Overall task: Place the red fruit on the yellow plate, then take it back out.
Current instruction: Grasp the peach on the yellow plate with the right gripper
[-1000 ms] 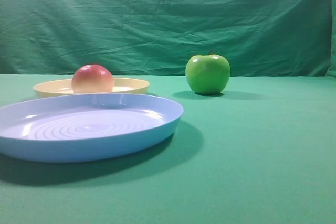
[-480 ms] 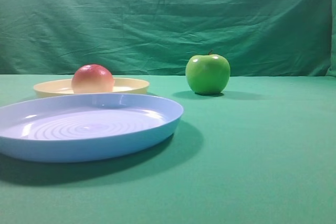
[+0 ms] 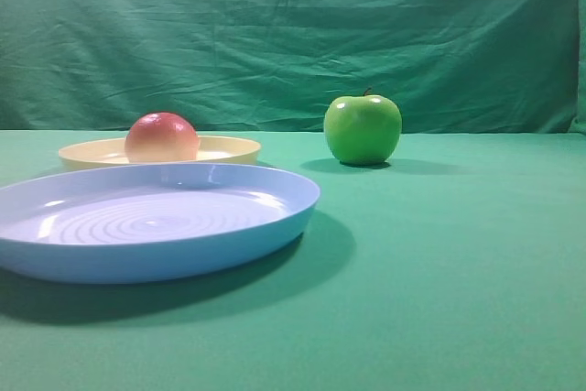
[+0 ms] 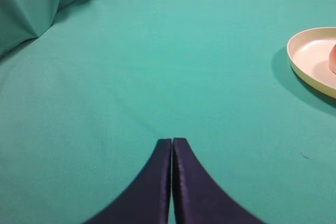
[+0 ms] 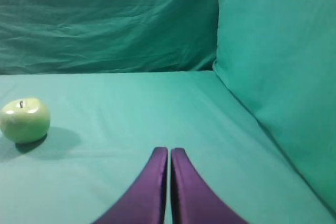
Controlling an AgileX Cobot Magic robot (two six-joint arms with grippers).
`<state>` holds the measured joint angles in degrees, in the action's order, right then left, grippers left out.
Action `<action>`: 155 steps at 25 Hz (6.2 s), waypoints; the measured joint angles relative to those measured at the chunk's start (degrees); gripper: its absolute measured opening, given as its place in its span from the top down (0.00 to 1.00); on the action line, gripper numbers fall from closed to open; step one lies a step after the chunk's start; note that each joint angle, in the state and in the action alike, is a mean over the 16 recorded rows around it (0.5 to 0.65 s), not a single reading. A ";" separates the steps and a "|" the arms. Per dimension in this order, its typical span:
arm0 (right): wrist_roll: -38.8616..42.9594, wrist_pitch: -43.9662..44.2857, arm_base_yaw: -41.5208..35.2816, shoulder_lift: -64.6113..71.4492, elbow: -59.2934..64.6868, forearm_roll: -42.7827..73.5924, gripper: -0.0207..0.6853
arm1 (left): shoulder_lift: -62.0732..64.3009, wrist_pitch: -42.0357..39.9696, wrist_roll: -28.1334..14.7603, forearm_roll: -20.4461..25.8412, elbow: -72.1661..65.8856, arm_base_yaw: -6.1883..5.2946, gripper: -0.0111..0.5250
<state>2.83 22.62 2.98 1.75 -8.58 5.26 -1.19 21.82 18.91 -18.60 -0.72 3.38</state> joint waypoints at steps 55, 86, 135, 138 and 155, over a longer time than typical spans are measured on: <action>1.51 -1.43 8.27 10.53 -8.07 -4.19 0.97 | 0.00 0.00 0.01 0.00 0.00 0.00 0.98; -2.11 12.89 27.68 59.58 -46.34 -6.82 0.97 | 0.00 0.00 0.12 0.00 0.00 0.00 0.98; -34.65 22.35 38.03 129.83 -107.78 -27.33 0.27 | 0.00 0.00 0.01 0.00 0.00 0.00 0.98; -35.16 20.93 38.16 131.19 -107.93 -27.99 0.15 | 0.00 0.00 0.01 0.00 0.00 0.00 0.98; -37.02 14.46 38.32 137.94 -108.28 -30.21 0.24 | 0.00 0.00 0.01 0.00 0.00 0.00 0.98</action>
<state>-34.19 37.08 41.31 139.69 -116.85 -24.94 -1.19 21.82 18.92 -18.60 -0.72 3.38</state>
